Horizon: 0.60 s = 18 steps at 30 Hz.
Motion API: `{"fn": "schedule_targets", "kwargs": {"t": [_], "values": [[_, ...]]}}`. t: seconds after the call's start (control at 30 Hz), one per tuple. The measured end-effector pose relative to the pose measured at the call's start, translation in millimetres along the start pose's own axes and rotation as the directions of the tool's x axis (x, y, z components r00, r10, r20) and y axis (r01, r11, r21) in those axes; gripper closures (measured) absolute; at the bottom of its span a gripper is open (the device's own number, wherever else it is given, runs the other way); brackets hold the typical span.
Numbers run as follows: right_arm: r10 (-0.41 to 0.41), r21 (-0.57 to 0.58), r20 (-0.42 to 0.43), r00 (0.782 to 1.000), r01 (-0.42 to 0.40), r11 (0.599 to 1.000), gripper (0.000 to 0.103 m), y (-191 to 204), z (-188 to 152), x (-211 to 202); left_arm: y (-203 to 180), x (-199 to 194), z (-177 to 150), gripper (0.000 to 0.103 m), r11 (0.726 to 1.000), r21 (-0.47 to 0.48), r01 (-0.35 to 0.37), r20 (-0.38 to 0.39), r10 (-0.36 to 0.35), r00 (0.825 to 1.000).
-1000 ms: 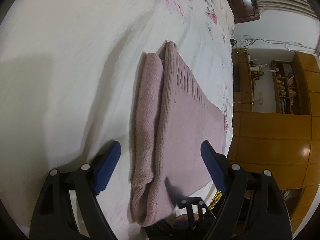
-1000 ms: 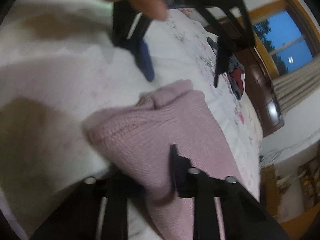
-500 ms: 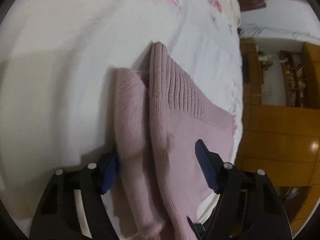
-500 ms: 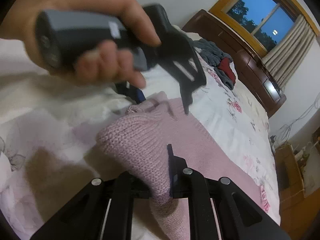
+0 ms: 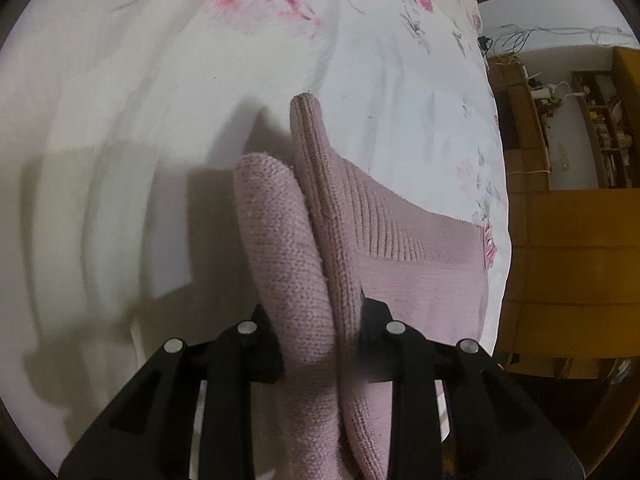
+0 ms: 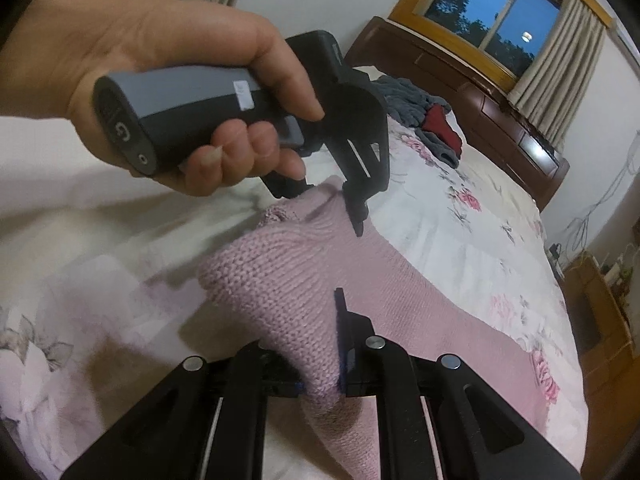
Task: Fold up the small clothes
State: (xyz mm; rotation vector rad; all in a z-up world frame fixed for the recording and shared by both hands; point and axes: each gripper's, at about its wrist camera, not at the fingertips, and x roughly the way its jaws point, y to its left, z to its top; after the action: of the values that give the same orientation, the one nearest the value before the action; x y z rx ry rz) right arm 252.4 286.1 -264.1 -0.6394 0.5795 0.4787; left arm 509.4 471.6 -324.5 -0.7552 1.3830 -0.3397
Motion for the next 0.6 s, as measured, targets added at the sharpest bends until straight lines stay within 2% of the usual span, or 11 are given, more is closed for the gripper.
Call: {"fn": "schedule_targets", "kwargs": {"t": [0.6], "values": [[-0.028, 0.145, 0.045, 0.999, 0.021, 0.989, 0.092, -46.3, 12.4, -47.2, -96.9, -37.5, -2.4, 0.079, 0.991, 0.119, -0.06, 0.041, 0.056, 0.998]]}}
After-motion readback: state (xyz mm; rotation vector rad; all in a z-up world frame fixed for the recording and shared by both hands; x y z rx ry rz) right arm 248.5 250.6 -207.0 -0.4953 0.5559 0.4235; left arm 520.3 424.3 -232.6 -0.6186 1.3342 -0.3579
